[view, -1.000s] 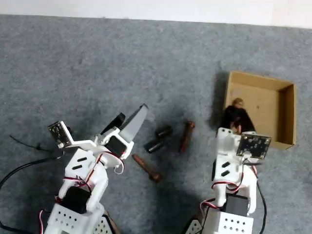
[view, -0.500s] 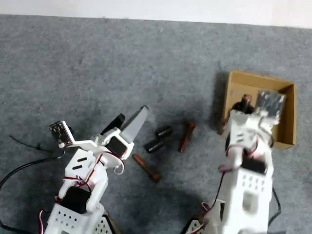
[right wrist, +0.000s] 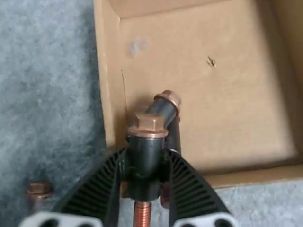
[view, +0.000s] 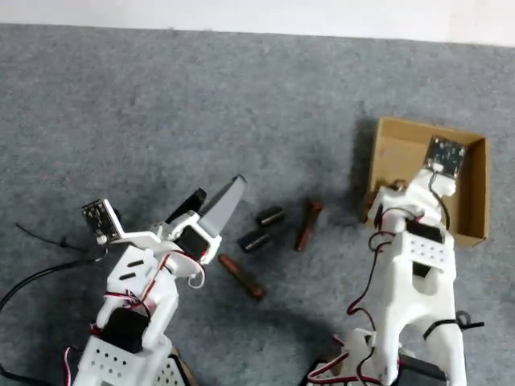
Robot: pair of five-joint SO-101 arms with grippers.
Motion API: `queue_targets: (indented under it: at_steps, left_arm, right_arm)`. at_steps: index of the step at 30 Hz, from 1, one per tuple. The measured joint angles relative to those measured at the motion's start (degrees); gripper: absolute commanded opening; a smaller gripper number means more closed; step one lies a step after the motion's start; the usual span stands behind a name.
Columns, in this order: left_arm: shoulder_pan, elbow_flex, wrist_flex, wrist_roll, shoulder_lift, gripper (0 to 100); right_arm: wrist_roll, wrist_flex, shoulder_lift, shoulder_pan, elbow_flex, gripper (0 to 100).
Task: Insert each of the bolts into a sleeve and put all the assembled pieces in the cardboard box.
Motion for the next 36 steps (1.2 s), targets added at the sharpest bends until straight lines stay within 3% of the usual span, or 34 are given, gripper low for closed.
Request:
queue_targets:
  at_steps: [11, 24, 36]
  left_arm:
    - [0.0, 0.0, 1.2, 0.0, 0.0, 34]
    - [0.0, 0.0, 2.3, 0.0, 0.0, 34]
    - [0.0, 0.0, 2.9, -0.4, 0.0, 34]
  right_arm:
    - [0.0, -7.4, 0.1, -0.3, 0.0, 0.5]
    - [0.0, -7.9, 0.5, -0.3, 0.0, 0.5]
    - [-0.4, -8.1, 22.8, 2.6, -12.5, 3.6]
